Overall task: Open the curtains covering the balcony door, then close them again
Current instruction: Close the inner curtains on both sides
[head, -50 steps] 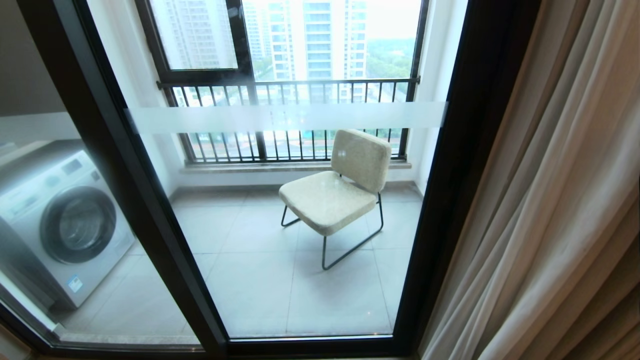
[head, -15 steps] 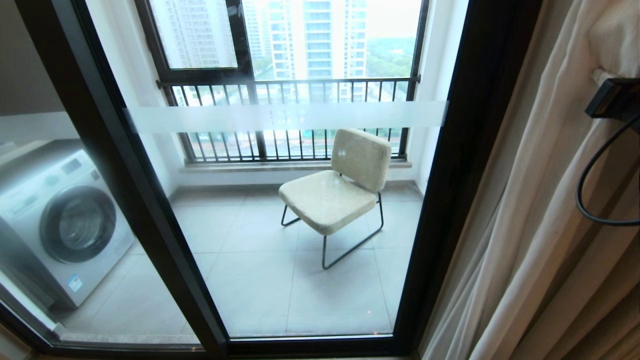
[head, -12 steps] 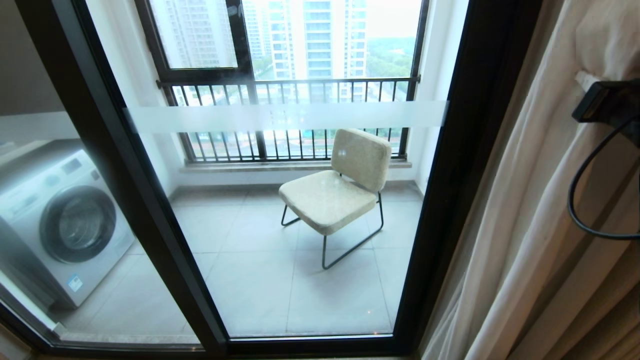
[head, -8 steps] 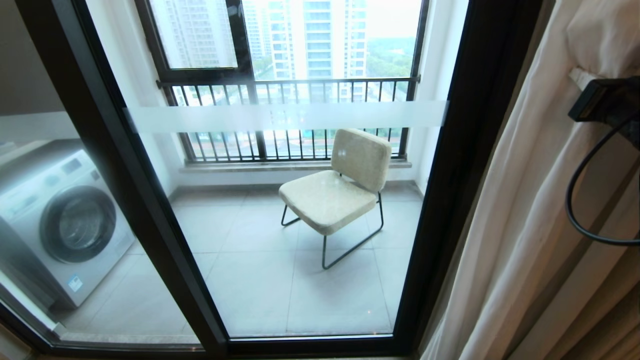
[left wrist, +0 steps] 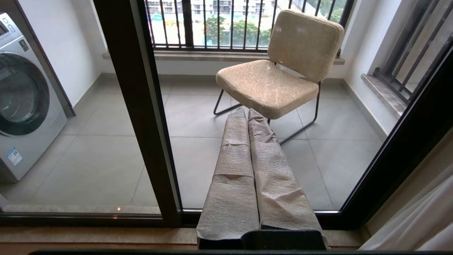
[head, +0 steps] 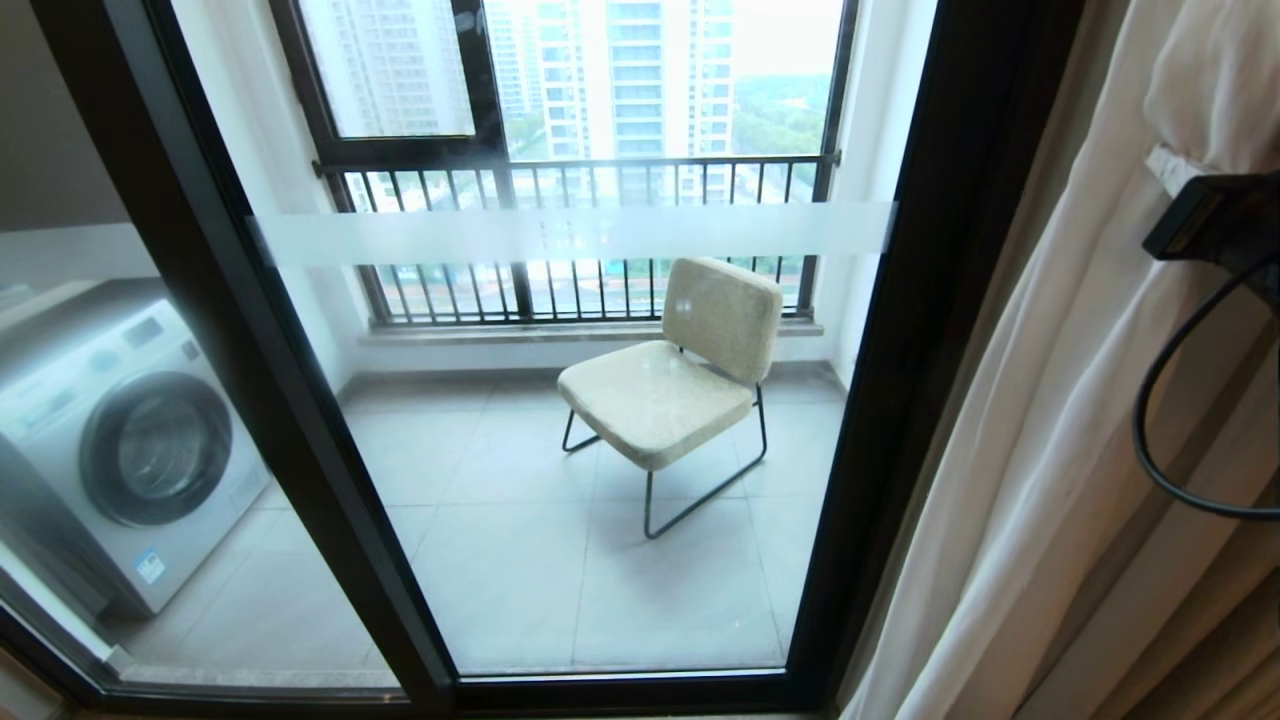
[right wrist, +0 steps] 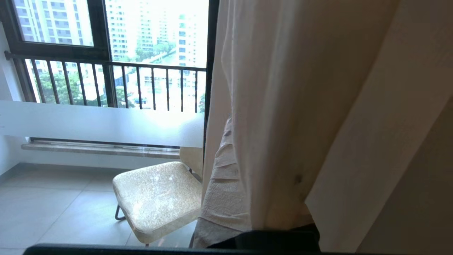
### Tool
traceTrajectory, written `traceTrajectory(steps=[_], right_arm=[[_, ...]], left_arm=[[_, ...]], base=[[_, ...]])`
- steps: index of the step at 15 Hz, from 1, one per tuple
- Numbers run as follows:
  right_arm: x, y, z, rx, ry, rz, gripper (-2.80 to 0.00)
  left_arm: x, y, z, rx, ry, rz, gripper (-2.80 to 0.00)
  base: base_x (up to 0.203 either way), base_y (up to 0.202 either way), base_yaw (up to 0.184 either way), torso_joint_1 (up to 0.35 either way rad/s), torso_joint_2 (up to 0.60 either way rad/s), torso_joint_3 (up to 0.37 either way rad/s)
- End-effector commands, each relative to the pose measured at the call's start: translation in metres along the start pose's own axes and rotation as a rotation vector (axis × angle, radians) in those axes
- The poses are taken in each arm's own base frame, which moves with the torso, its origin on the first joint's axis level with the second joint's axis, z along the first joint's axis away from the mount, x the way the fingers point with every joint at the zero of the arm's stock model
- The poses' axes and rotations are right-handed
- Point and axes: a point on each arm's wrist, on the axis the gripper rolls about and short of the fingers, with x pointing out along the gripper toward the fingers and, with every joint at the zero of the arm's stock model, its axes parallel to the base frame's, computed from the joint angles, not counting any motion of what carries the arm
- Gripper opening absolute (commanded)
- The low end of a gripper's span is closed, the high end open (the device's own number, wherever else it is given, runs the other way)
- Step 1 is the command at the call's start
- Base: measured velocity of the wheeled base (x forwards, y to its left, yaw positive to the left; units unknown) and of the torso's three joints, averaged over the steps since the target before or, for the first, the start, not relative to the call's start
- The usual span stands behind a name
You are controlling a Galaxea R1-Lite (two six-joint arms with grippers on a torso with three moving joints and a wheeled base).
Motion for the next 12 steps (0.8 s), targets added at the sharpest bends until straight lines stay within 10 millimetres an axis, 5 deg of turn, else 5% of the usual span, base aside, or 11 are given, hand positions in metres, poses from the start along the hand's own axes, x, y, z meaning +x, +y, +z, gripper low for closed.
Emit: traceTrajectory(steps=[1,12], right_arm=[[-0.0023,0.0001,-0.0023,-0.001,0.005,0.001,-2.8],[-0.0051,0.0001,-0.001,0.002,0.004,0.001,-2.8]], left_arm=[[0.0,0.0,0.0,-0.001,0.0,0.0,-2.8],[0.0,0.0,0.0,-0.001,0.0,0.0,-2.8]], base=[[0.0,0.0,0.0,0.0,0.0,0.0],[0.0,0.0,0.0,0.0,0.0,0.0]])
